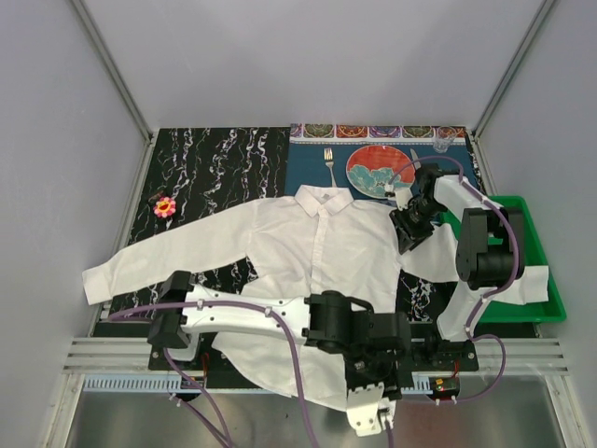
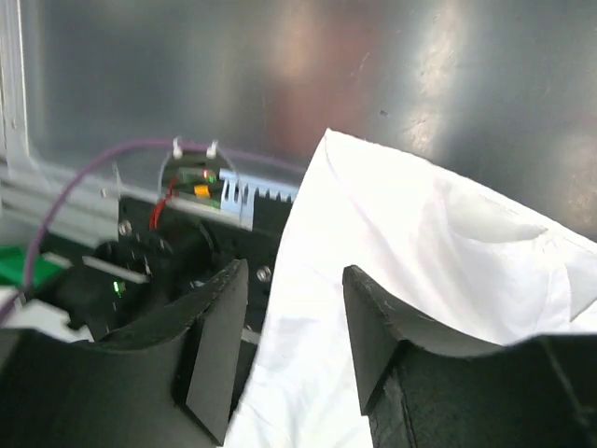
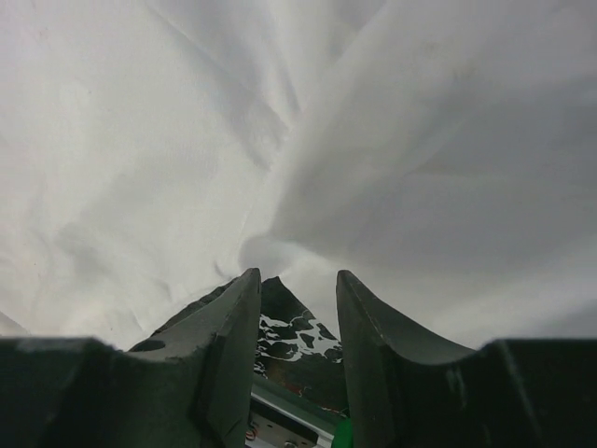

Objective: Pin the brooch onto the clothing
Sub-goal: Flatten out the clothes at the center of the board.

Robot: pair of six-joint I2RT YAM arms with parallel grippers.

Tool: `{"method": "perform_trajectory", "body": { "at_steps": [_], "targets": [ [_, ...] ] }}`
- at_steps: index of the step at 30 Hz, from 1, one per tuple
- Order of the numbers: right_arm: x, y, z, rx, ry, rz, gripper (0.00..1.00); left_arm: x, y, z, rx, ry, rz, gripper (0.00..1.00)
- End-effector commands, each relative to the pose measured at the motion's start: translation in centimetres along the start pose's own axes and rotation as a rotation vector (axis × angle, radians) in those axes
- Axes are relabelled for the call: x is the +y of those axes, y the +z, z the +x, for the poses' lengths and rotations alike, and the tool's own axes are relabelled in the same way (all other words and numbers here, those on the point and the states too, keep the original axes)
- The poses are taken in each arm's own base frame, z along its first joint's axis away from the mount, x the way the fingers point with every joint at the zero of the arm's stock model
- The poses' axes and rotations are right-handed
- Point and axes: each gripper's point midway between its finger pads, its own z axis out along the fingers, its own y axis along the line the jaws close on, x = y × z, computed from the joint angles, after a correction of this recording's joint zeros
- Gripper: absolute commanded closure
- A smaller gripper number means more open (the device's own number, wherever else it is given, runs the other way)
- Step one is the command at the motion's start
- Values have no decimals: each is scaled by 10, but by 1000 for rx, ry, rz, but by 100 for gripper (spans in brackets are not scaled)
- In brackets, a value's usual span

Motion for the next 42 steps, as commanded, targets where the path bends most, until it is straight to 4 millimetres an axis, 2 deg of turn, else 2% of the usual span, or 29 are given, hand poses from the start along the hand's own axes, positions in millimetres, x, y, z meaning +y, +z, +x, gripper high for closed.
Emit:
{"method": "perform_trajectory", "body": {
  "at_steps": [1,2,3,4,5,6,7,8,10,11,12,13,14,15,16,17,18,19,20,21,22,23,24,26,29,34,35,42],
  "targets": [
    [-12,-23,-15,-56,-30,91,55,8,-54,4,-38,-195,-122,49],
    [-14,-24,-16,-59,-28,95,56,-4,-60,15,-23,-264,-119,49],
    [-16,-25,-18,-62,-28,97,56,-7,-88,28,3,-308,-180,48],
    [-15,-27,-18,-65,-28,91,56,-16,-100,43,43,-361,-204,48],
    [-14,-30,-20,-76,-28,87,56,-37,-102,64,75,-461,-199,48],
    [-10,-38,-23,-99,-37,87,56,-45,-129,97,119,-568,-276,49],
    [-3,-41,-24,-116,-38,58,55,-49,-152,109,136,-615,-363,49],
    [2,-50,-26,-144,-43,60,54,-71,-178,151,177,-803,-458,49],
    [7,-56,-26,-163,-31,56,50,-77,-222,184,212,-900,-656,48],
    [7,-62,-27,-179,-36,69,48,-97,-250,217,251,-1064,-781,45],
    [6,-65,-29,-187,-44,84,48,-104,-265,236,271,-1129,-841,40],
    [0,-68,-31,-193,-51,116,45,-110,-278,250,266,-1183,-886,40],
    [-3,-70,-33,-199,-54,132,43,-125,-312,270,273,-1279,-984,39],
    [-8,-75,-39,-211,-60,155,39,-135,-315,294,266,-1365,-983,38],
    [-16,-77,-42,-212,-63,187,36,-146,-323,307,278,-1435,-991,37],
    [-23,-75,-46,-207,-63,201,32,-151,-354,320,303,-1457,-1053,37],
    [-29,-81,-55,-227,-66,228,30,-161,-350,344,298,-1532,-1021,37],
    [-39,-83,-62,-235,-64,262,29,-167,-354,354,301,-1595,-1027,36],
    [-46,-76,-66,-220,-57,266,29,-166,-376,365,319,-1604,-1079,36],
    [-50,-82,-77,-241,-56,282,29,-176,-367,385,326,-1676,-1038,36],
    [-56,-82,-82,-240,-50,296,29,-170,-380,392,332,-1671,-1069,36],
    [-64,-79,-89,-237,-39,305,29,-173,-382,401,335,-1694,-1074,36],
    [-75,-81,-89,-239,-17,312,28,-180,-375,416,349,-1729,-1058,35],
    [-86,-76,-95,-227,-20,315,28,-179,-383,430,368,-1732,-1076,35],
    [-90,-63,-100,-204,-49,281,28,-183,-374,456,357,-1766,-1053,34],
    [-90,-40,-98,-162,-78,212,28,-183,-360,475,310,-1803,-1021,34],
    [-91,-36,-97,-154,-77,209,29,-187,-352,481,306,-1826,-1001,34],
    [-93,-17,-92,-123,-80,178,32,-203,-339,509,374,-1897,-987,38]
  ]
}}
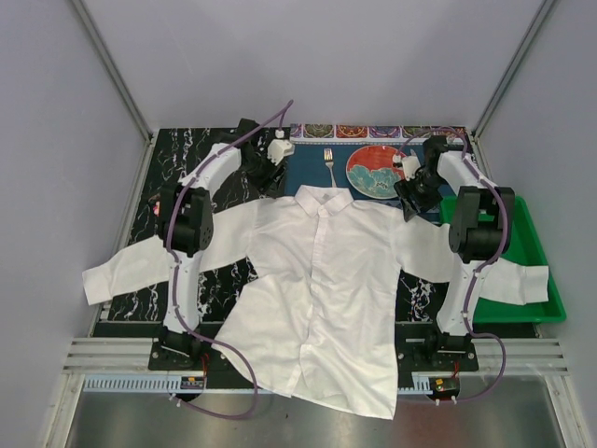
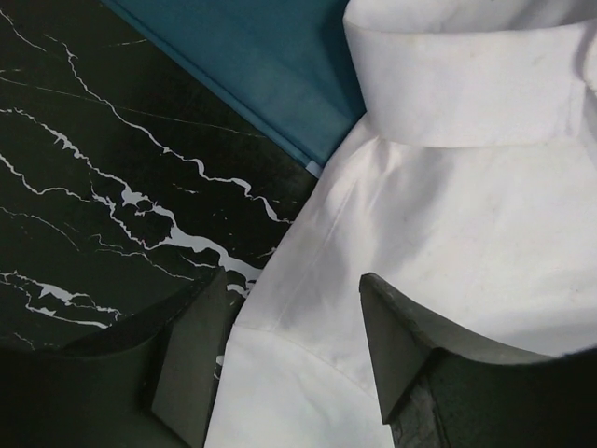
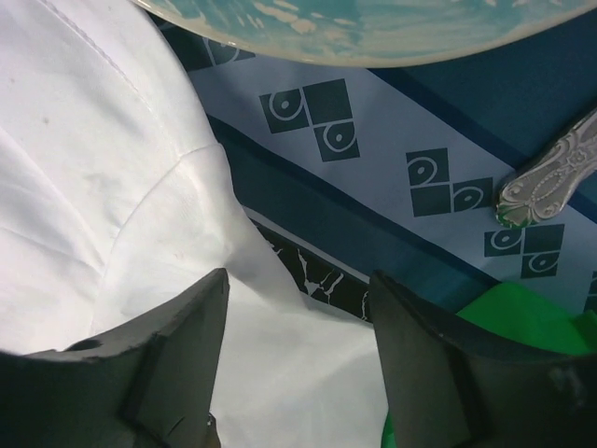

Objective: Pin the brooch onto the clothing
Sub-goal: Flatten out the clothes at the center of the board.

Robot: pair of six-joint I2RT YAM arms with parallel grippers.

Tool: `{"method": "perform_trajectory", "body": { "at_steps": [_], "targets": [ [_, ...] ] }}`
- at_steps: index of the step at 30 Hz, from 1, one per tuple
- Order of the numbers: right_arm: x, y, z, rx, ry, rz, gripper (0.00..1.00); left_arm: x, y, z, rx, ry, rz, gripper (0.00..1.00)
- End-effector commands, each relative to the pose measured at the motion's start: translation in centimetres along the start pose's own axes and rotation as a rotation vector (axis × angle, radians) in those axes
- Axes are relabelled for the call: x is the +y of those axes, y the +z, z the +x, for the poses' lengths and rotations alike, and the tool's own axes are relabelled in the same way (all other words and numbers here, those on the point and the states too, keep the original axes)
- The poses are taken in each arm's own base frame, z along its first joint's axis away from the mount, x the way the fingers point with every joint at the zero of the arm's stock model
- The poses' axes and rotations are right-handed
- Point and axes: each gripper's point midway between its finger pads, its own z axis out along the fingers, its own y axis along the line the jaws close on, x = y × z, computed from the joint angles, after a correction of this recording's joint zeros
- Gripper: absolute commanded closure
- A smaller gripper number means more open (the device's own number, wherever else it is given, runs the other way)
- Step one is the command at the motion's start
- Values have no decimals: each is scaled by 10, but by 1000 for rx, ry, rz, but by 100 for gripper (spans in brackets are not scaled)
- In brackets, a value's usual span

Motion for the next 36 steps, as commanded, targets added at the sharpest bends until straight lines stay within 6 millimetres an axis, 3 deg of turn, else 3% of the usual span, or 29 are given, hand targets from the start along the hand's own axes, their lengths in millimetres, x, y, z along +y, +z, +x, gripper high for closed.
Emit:
{"method": "perform_trajectory", "body": {
  "at_steps": [1,3,9,11,13,14,15,17,18,22,29,31,36],
  "targets": [
    [1,4,-5,-13,-28,-21,36,15,6,-7,11,-18,-64,39],
    [0,6,-6,-11,-29,-19,40,20,13,1,47,-20,-83,45],
    [-1,14,-5,2,-21,-27,45,24,31,25,143,-16,-97,48],
    [0,15,-4,3,-19,-30,48,20,34,27,145,-15,-79,55],
    [-1,14,-4,3,-21,-28,62,14,37,27,150,-2,-63,63],
    [0,14,-3,6,-20,-28,67,12,37,27,152,3,-58,77],
    [-2,13,-4,6,-21,-20,78,8,38,28,155,16,-49,84],
    [-4,10,-6,1,-22,-5,89,5,33,19,125,29,-44,100],
    [-8,8,-7,-2,-22,15,95,6,31,17,115,12,-59,100],
    [-18,-6,-24,-55,-15,69,100,15,9,-5,38,12,-124,100],
    [-22,-28,-42,-130,-30,106,100,45,-36,-37,-155,-10,-253,100],
    [-27,-29,-43,-130,-32,128,100,50,-43,-34,-170,-18,-288,100],
    [-45,-22,-57,-137,-13,181,100,57,-36,-38,-172,-43,-296,100]
  ]
}}
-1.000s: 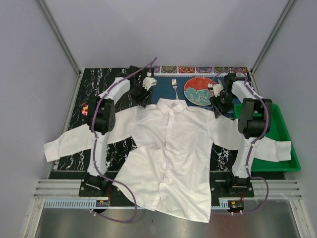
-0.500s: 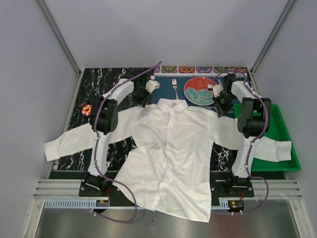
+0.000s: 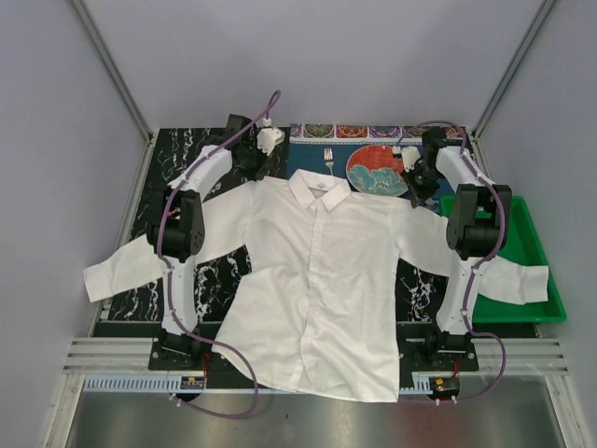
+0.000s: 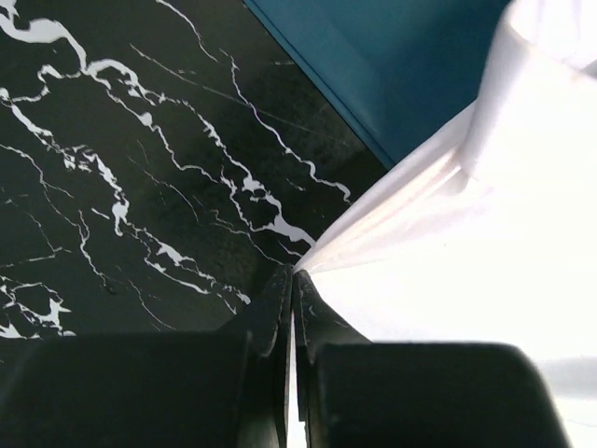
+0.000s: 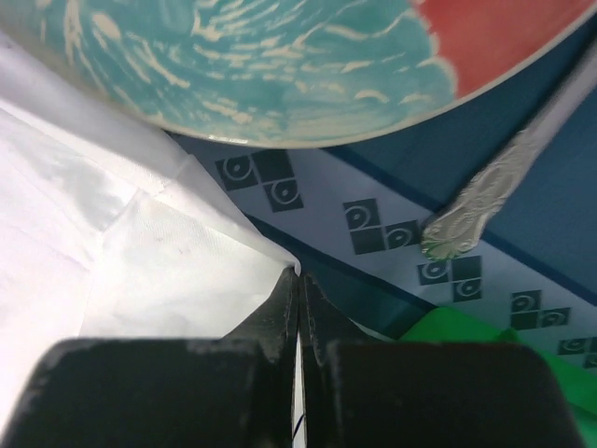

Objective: Pin the brooch onto the clothing
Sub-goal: Flatten out the clothes at the center of the board.

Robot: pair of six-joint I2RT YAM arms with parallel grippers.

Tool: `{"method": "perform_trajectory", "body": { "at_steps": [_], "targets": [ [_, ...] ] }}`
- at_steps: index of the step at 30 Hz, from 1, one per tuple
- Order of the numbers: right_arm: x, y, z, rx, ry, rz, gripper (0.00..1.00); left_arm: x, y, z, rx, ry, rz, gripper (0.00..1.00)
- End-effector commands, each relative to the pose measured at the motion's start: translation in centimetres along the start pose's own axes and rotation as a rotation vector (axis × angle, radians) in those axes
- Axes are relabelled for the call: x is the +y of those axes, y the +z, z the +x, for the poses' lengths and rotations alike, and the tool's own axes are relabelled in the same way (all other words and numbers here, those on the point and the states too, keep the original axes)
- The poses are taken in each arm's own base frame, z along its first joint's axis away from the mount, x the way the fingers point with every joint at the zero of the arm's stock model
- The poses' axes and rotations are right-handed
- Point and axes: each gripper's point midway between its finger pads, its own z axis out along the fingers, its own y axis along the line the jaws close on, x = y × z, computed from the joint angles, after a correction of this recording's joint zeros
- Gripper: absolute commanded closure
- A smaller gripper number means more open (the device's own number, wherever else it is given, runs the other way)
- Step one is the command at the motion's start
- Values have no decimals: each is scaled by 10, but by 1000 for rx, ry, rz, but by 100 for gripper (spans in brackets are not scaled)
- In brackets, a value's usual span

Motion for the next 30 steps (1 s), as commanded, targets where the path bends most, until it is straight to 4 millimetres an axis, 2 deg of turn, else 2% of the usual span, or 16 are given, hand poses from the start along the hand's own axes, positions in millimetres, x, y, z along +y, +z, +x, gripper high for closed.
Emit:
{"method": "perform_trajectory", "body": {
  "at_steps": [1,4,5,7,9,12,14,15,17,18,20,22,23,27,28,30],
  "targets": [
    [-29,-22,-38,-99,24,129,100,19,-9,-29,-82,-28,-81,98],
    [-37,-33,-42,-95,39,171,84,16,-30,-33,-108,-40,-87,66],
    [-37,-37,-37,-80,34,180,64,13,-30,-22,-107,-27,-84,55],
    [-31,-52,-28,-78,6,180,34,9,-68,-32,-176,36,-109,46],
    [-15,-71,-19,-95,-23,148,29,-13,-82,-10,-163,148,-47,39],
    [23,-102,-8,-133,-27,33,28,-73,-151,3,-250,340,71,38],
    [59,-118,-1,-158,-24,-106,28,-125,-167,46,-232,446,252,38],
    [76,-131,5,-180,-22,-145,29,-153,-191,51,-272,537,274,38],
    [111,-139,17,-171,-16,-262,30,-192,-192,100,-197,645,351,38],
    [136,-140,28,-150,-33,-311,31,-226,-207,105,-241,768,381,38],
    [170,-136,42,-112,-59,-391,33,-261,-205,142,-210,881,452,37],
    [195,-125,67,-47,-72,-435,36,-310,-218,149,-312,1054,517,35],
    [201,-122,76,-26,-65,-448,40,-341,-220,169,-315,1118,616,35],
    [207,-104,112,93,-46,-464,58,-404,-215,194,-299,1276,745,37],
    [205,-106,113,99,-43,-453,61,-418,-212,179,-355,1260,710,36],
    [206,-108,116,99,-41,-439,63,-451,-213,183,-331,1217,756,32]
  ]
}}
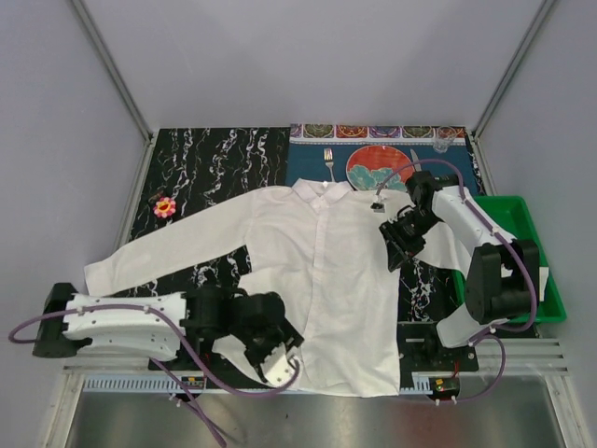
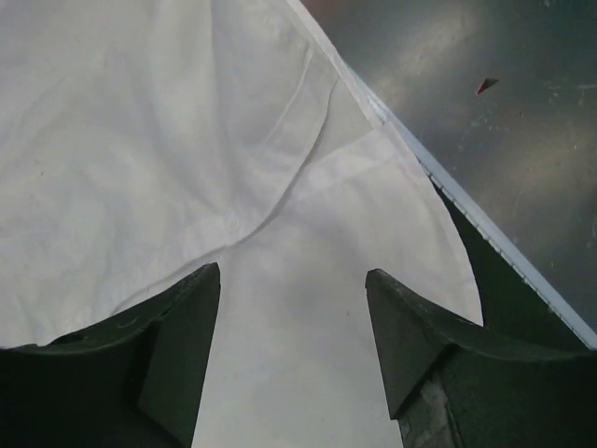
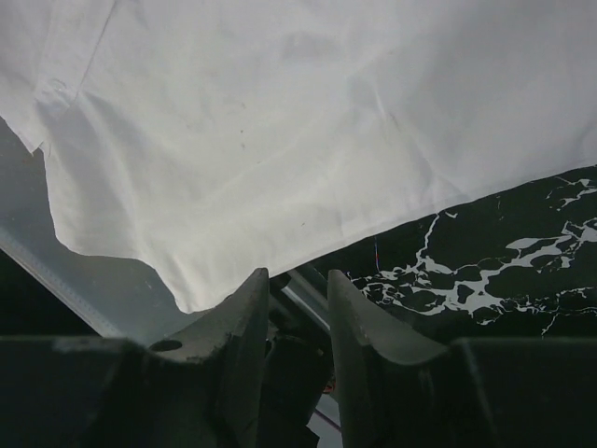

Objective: Pin the brooch onto the clothing
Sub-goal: Flatten out the clothes at the center of the board.

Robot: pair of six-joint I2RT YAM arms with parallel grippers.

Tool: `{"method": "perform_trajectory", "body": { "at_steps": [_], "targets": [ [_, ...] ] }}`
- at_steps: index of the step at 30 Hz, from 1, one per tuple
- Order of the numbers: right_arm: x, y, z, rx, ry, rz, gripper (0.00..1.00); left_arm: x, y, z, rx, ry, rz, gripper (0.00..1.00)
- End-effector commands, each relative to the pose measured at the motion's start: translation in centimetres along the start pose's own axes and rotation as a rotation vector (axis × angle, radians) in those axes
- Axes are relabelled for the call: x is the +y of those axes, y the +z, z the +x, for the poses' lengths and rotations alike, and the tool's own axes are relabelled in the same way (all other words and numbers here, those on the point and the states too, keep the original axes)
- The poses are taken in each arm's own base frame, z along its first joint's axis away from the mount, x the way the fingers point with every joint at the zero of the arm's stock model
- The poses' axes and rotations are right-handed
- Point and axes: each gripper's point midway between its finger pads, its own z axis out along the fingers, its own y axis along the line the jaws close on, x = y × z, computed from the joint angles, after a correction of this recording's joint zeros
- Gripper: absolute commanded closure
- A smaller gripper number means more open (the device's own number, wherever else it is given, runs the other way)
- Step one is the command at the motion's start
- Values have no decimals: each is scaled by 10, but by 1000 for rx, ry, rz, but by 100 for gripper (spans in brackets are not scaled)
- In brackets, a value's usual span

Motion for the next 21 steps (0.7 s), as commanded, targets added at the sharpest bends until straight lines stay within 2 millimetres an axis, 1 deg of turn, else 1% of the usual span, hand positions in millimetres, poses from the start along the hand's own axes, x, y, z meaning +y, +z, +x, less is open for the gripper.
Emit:
{"method": "perform_trajectory", "body": {
  "at_steps": [1,2,3,4,5,6,7,8,9,10,11,12,13,14,15,16,17,18,21],
  "targets": [
    [0,-8,8,14,11,41,64,49,35,-53,-40,-19,-201,30],
    [-3,-5,15,52,-5,45,65,45,52,-62,-33,-43,-204,26],
    [-5,-3,22,83,-14,48,67,54,57,-73,-58,-50,-239,25],
    [-7,-1,28,101,-27,59,67,61,58,-88,-82,-86,-259,24],
    [-8,2,34,107,-33,61,67,59,72,-91,-61,-103,-242,23],
    [-9,3,33,94,-42,72,67,64,78,-99,-69,-119,-253,23],
    [-7,4,32,87,-44,66,67,74,77,-116,-91,-151,-278,23],
    [-5,4,32,84,-43,63,67,71,91,-118,-74,-161,-254,22],
    [-4,5,30,81,-44,59,67,71,96,-124,-74,-166,-245,21],
    [-3,7,29,80,-48,53,67,72,98,-136,-97,-174,-239,21],
    [-2,9,29,84,-47,52,67,65,107,-139,-94,-162,-215,19],
    [-5,11,26,79,-50,58,67,62,112,-145,-103,-154,-208,17],
    [-5,14,25,89,-63,67,67,60,116,-147,-92,-148,-212,14],
    [-7,19,27,108,-57,70,67,53,127,-144,-66,-137,-192,13],
    [-12,23,25,112,-66,84,67,51,131,-144,-59,-137,-184,12],
    [-16,26,26,134,-72,102,67,57,132,-136,-27,-138,-229,12],
    [-19,30,28,158,-69,103,67,57,136,-130,0,-125,-243,12],
    [-23,33,26,160,-75,112,67,65,136,-124,23,-113,-292,12],
    [-35,42,28,193,-83,142,67,68,139,-106,92,-76,-328,14]
  ]
}}
